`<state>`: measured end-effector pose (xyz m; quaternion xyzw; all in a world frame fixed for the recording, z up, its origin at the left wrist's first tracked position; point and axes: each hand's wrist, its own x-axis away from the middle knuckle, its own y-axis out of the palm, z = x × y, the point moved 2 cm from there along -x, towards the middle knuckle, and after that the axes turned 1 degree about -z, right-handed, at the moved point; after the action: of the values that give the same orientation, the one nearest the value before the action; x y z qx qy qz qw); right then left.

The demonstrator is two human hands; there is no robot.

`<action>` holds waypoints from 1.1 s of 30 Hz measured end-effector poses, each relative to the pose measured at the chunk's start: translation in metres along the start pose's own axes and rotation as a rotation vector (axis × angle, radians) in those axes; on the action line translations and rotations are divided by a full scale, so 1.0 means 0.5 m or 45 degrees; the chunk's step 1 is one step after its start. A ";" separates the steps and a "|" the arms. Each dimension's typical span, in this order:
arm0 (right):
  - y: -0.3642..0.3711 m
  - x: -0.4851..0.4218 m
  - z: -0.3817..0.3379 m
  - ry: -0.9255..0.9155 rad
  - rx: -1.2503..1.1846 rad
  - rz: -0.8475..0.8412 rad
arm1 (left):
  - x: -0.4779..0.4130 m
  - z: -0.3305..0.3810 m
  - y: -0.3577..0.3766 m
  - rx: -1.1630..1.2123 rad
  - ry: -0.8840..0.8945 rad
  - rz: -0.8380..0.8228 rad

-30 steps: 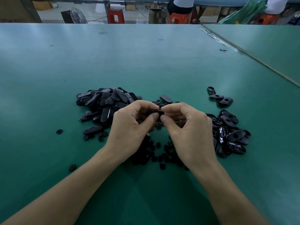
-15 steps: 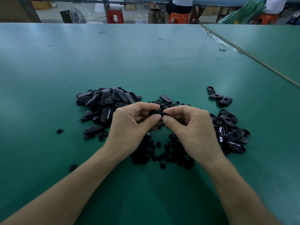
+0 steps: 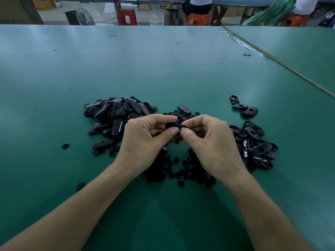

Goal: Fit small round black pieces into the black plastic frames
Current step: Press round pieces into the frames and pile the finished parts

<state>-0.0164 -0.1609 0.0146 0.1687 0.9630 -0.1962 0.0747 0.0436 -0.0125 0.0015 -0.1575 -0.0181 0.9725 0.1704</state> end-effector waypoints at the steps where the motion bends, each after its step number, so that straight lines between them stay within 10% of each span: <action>1: 0.000 0.000 0.000 0.000 -0.002 -0.003 | 0.000 0.000 0.000 0.007 -0.005 0.006; 10: -0.003 0.002 -0.015 -0.049 0.076 -0.030 | 0.001 -0.001 -0.005 0.027 0.019 0.079; 19: -0.080 0.002 0.011 0.373 1.189 0.266 | -0.011 -0.016 -0.022 0.284 -0.044 0.380; 33: -0.093 -0.002 0.024 0.350 1.159 0.318 | -0.016 -0.027 -0.032 0.088 -0.076 0.445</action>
<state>-0.0312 -0.2065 0.0201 0.3229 0.7529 -0.5626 -0.1114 0.0603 -0.0003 -0.0077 -0.1234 0.0381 0.9916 0.0033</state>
